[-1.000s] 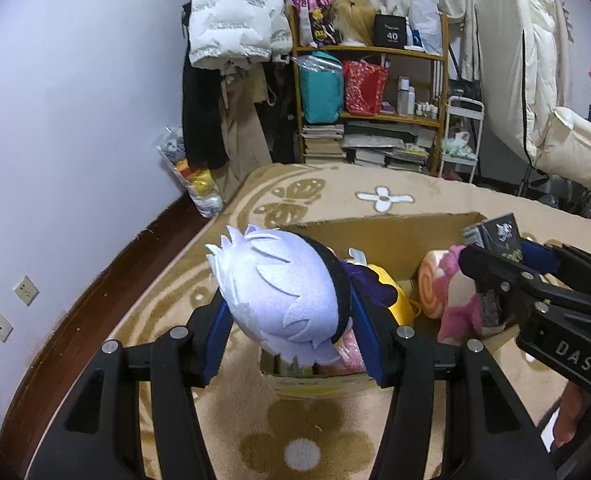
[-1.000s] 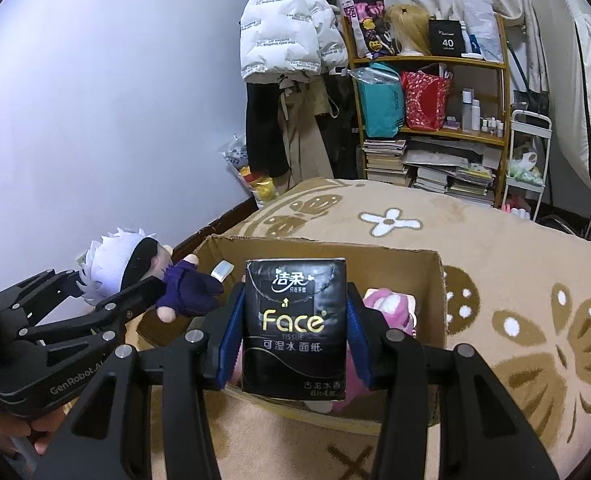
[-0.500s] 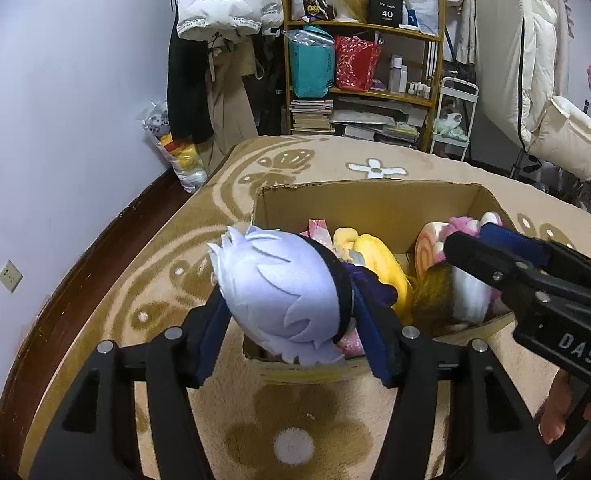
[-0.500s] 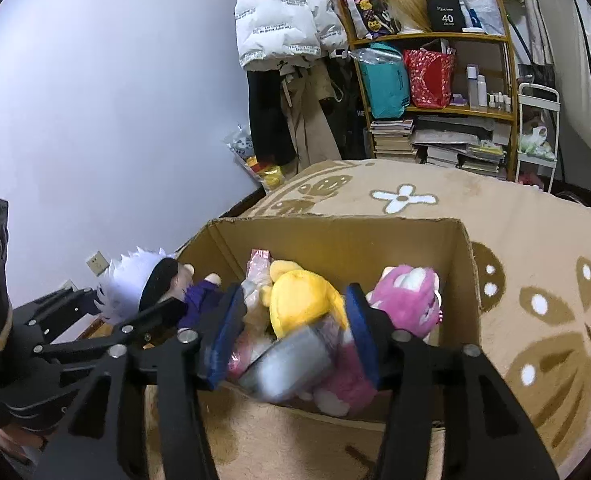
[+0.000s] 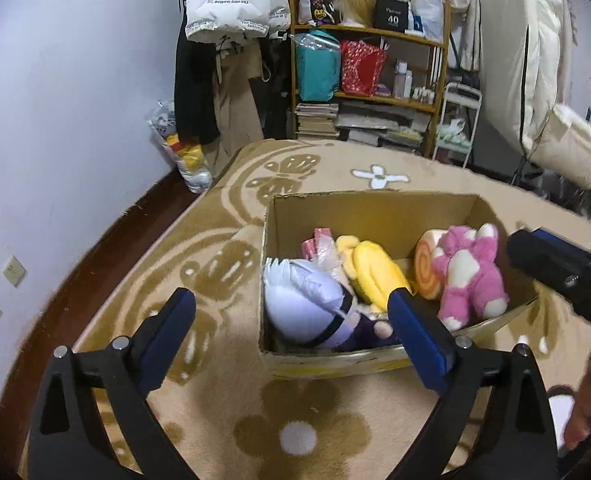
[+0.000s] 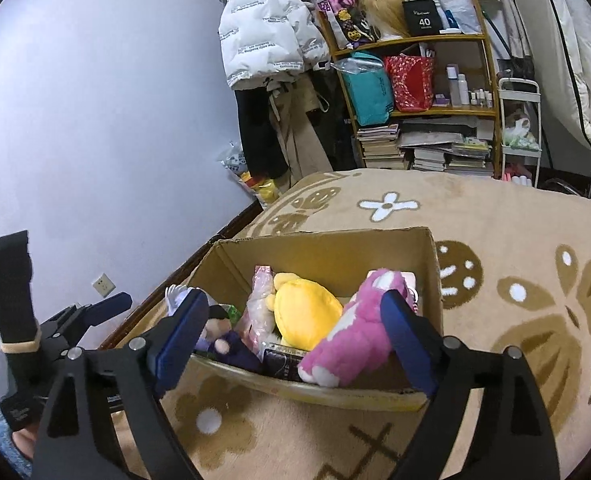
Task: Organize soft objects
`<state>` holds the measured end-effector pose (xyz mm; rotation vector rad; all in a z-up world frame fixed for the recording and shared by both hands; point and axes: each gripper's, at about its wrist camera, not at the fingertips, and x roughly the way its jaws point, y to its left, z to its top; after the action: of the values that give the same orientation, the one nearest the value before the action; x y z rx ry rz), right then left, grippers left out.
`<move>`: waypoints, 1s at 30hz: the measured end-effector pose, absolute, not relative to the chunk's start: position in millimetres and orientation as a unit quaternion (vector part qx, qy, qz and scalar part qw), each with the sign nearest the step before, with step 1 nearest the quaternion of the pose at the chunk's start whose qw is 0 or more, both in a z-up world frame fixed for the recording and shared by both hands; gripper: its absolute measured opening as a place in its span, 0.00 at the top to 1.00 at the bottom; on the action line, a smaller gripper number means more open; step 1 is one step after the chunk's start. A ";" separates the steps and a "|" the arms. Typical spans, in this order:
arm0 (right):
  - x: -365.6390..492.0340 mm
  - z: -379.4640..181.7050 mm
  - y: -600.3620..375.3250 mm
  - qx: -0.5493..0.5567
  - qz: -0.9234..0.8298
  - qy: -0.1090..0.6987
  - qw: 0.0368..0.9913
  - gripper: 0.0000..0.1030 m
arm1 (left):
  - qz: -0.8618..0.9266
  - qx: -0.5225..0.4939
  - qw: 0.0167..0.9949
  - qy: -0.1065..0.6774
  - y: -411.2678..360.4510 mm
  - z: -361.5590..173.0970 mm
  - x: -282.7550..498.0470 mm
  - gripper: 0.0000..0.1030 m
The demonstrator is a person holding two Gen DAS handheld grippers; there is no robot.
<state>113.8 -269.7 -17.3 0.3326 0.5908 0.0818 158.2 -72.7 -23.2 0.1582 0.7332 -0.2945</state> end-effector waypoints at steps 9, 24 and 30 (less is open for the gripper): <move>87.5 -2.8 -272.5 0.161 0.028 0.301 0.940 0.10 | -0.114 0.099 0.929 0.338 -57.2 -5.3 122.7 0.04; 9.6 66.8 -274.8 0.131 0.011 0.243 0.961 0.00 | -0.077 0.096 0.958 0.260 -19.4 60.2 44.2 0.01; -24.6 76.7 -274.8 0.119 0.002 0.231 0.966 0.00 | -0.067 0.080 0.965 0.240 -5.8 68.5 18.3 0.00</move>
<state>-24.6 -274.8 76.7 0.2408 0.4682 0.0045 18.3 -5.8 68.5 0.1616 0.4846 -0.1365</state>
